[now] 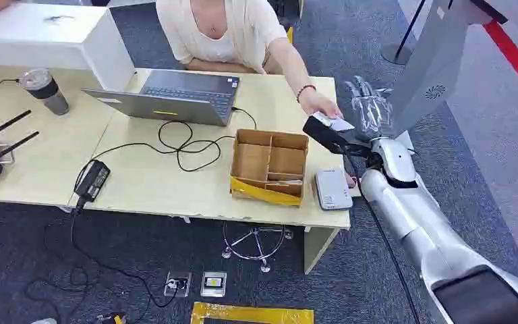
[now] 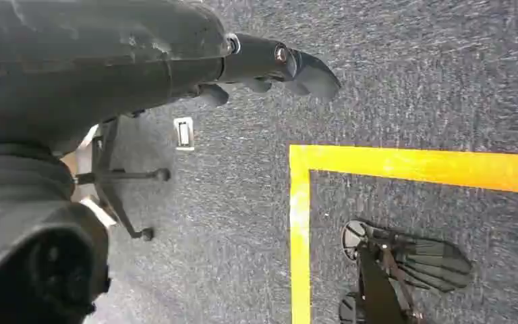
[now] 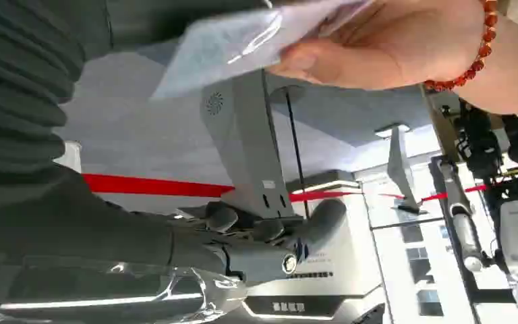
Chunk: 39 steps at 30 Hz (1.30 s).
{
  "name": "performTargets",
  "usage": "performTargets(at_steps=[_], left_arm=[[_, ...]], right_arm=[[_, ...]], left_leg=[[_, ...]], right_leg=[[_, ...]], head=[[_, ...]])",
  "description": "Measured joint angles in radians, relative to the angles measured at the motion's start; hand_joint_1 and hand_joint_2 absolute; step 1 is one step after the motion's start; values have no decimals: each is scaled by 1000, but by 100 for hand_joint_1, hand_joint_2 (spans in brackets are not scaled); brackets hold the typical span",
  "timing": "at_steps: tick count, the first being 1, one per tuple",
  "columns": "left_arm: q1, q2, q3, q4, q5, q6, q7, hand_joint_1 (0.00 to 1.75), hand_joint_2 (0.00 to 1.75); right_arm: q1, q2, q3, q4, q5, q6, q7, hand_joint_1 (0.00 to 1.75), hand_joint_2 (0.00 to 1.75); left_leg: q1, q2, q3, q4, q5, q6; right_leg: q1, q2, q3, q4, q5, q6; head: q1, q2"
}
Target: Pass the card to the sensor for recognition and then transmit it.
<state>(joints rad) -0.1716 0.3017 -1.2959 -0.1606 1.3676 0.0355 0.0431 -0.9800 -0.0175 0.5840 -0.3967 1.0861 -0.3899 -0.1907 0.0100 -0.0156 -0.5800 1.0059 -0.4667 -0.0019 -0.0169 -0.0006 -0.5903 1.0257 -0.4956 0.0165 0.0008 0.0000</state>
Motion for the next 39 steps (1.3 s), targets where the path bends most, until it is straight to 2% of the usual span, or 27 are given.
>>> performTargets(at_steps=[16, 29, 39], left_arm=[[0, 2, -1, 0, 2, 2, 5, 0, 0], [0, 2, -3, 0, 0, -7, 5, 0, 0], [1, -3, -3, 0, 23, 16, 41, 0, 0]], right_arm=[[-4, 3, -1, 0, 7, -13, -7, 175, 175], [-5, 2, -3, 0, 13, 2, -11, 175, 175], [42, 0, -8, 10, 27, 26, -11, 175, 175]], left_leg=[[0, 0, 0, 0, 0, 0], [0, 0, 0, 0, 0, 0], [0, 1, 1, 0, 0, 0]], right_leg=[[0, 0, 0, 0, 0, 0], [0, 0, 0, 0, 0, 0], [0, 0, 0, -1, 0, 0]], head=[[0, 0], [0, 0], [0, 0]])
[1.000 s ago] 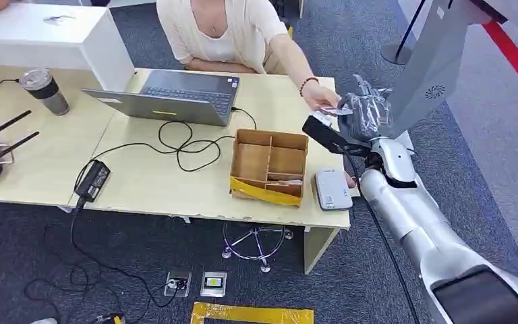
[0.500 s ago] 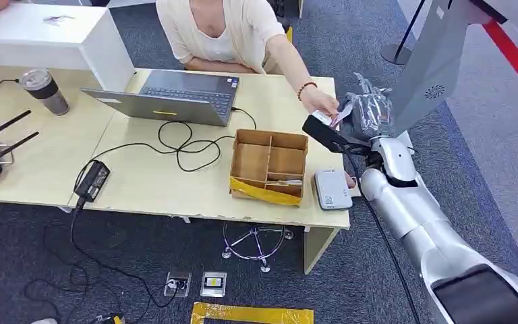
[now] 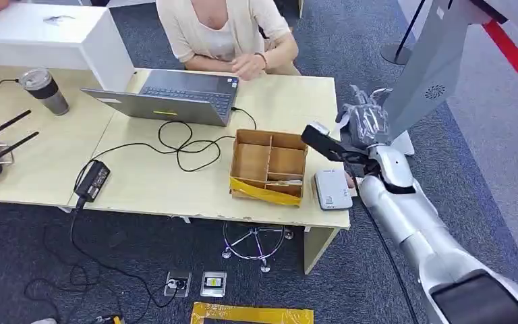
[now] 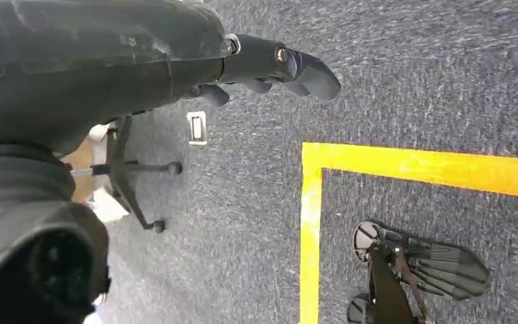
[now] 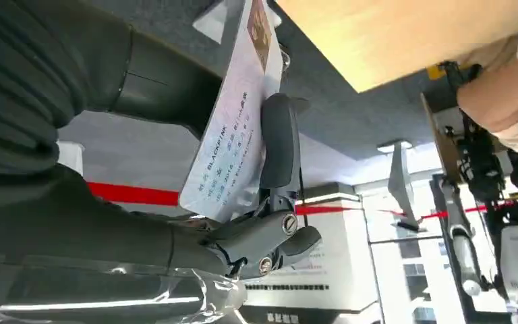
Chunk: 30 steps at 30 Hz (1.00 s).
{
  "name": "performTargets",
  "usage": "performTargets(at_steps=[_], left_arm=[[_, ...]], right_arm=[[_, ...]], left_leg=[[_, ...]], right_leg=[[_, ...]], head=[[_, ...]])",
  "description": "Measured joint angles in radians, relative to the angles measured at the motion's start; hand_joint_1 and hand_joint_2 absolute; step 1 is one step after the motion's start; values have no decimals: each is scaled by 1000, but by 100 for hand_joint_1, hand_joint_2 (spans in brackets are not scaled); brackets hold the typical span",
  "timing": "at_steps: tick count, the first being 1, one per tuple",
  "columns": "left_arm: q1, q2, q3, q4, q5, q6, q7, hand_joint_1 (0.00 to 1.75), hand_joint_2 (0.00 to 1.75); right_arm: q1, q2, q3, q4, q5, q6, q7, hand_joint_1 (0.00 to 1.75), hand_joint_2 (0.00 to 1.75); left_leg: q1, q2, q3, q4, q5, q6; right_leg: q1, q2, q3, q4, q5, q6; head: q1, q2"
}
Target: Pass the card to the sensor for recognition and then transmit it.
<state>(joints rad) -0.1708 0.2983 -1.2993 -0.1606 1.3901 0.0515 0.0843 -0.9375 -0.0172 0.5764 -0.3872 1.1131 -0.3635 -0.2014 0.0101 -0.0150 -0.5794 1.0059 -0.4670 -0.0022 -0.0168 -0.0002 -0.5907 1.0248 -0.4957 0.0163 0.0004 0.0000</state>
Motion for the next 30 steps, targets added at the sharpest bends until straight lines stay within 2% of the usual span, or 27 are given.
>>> performTargets(at_steps=[11, 30], left_arm=[[1, -6, 0, 0, 6, 8, 13, 0, 0], [1, -8, 0, 0, 10, -2, 1, 0, 0]], right_arm=[[76, -19, 0, 14, 12, 24, -6, 175, 175], [112, -25, 0, 14, 21, 71, 19, 175, 175]], left_leg=[[0, 1, 0, 0, 0, -1], [0, 1, 0, 0, 0, -1]], right_leg=[[0, 1, 0, 0, 0, 0], [0, 1, 0, 0, 0, 0]], head=[[0, 0], [0, 0]])
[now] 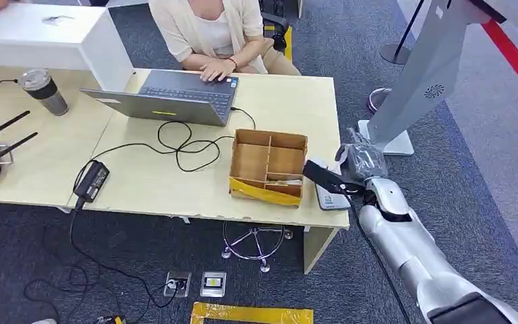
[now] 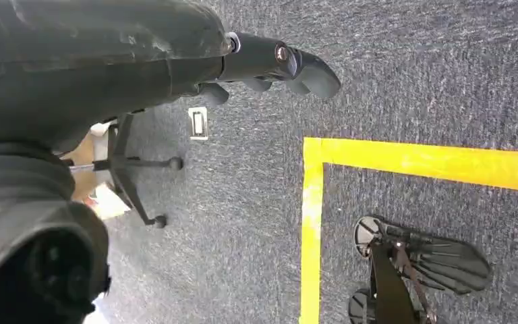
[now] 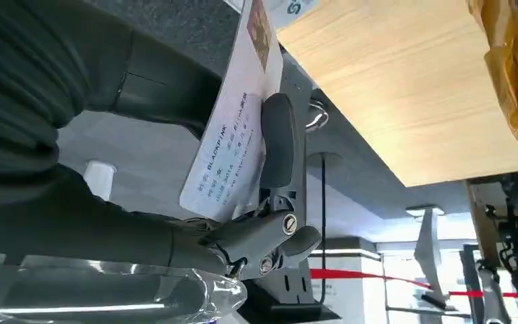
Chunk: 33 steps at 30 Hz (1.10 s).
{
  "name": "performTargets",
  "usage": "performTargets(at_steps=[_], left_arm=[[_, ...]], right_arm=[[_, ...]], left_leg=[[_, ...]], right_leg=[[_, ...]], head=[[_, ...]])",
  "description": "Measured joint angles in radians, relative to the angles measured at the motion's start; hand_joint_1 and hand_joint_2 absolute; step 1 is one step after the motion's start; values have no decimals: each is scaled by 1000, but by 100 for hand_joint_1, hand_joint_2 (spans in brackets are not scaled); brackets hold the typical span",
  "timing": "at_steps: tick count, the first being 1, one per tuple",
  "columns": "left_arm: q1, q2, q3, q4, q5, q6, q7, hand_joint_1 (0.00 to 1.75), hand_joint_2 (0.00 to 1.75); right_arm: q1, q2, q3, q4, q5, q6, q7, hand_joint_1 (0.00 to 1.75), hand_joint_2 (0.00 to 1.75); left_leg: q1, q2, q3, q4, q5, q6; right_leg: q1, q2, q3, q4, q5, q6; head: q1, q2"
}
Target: Pass the card to the sensor for recognition and then transmit it.
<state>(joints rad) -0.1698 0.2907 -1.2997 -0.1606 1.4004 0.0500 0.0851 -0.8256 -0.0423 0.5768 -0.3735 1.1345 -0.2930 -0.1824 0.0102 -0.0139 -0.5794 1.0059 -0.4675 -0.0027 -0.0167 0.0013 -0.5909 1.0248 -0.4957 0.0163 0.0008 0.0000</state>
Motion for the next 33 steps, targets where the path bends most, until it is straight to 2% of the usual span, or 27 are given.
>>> performTargets(at_steps=[33], left_arm=[[0, -38, 2, 0, 67, 72, 37, 0, 0]], right_arm=[[34, 28, 6, 8, 38, 93, -15, 175, 175]], left_leg=[[0, 0, 0, 0, 0, 0]], right_leg=[[0, 0, 0, 0, 0, 0]], head=[[0, 0]])
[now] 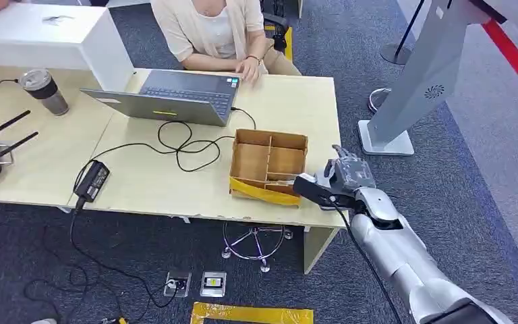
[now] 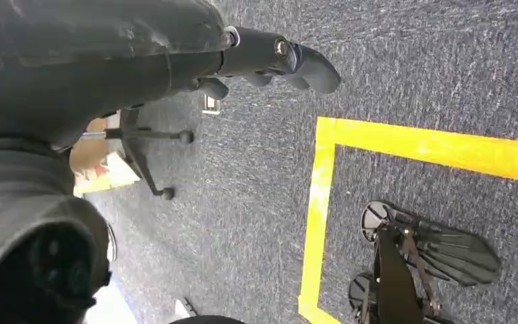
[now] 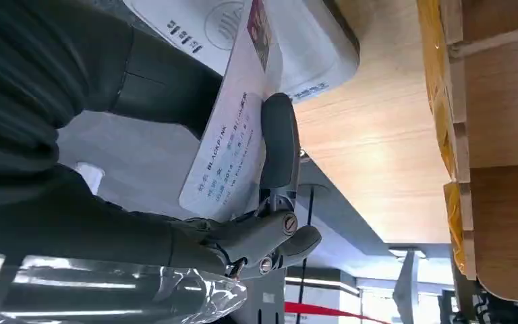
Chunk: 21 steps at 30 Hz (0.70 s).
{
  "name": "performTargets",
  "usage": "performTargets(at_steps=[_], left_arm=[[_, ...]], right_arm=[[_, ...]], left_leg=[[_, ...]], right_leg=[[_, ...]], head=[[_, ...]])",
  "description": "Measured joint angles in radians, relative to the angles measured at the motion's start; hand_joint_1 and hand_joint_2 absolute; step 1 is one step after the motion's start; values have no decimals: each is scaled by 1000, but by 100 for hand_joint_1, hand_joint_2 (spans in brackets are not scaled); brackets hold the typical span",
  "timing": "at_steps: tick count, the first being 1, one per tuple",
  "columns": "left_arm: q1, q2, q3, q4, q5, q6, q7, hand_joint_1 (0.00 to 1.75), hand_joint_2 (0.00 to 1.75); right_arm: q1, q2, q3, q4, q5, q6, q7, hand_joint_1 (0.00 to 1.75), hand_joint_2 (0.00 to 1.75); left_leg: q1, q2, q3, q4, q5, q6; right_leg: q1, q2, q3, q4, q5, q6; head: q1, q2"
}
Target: Pass the card to the sensor for recognition and then transmit it.
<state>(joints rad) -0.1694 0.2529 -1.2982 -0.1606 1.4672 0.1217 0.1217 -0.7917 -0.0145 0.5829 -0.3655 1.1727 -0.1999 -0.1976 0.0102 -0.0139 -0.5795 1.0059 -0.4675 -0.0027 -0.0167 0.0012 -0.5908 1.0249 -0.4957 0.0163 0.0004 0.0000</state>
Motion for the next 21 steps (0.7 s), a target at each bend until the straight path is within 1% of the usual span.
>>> performTargets(at_steps=[11, 21], left_arm=[[0, -1, 2, 0, 10, 15, 8, 0, 0], [0, 0, 2, 0, 4, 11, 18, 0, 0]], right_arm=[[-2, -3, 0, 8, -6, 26, 16, 175, 175], [-6, -27, 0, 19, -24, 36, 32, 175, 175]], left_leg=[[0, 0, 0, 0, 0, 0], [0, 0, 0, 0, 0, 0]], right_leg=[[0, 0, 0, 0, 0, 0], [0, 0, 0, 0, 0, 0]], head=[[0, 0], [0, 0]])
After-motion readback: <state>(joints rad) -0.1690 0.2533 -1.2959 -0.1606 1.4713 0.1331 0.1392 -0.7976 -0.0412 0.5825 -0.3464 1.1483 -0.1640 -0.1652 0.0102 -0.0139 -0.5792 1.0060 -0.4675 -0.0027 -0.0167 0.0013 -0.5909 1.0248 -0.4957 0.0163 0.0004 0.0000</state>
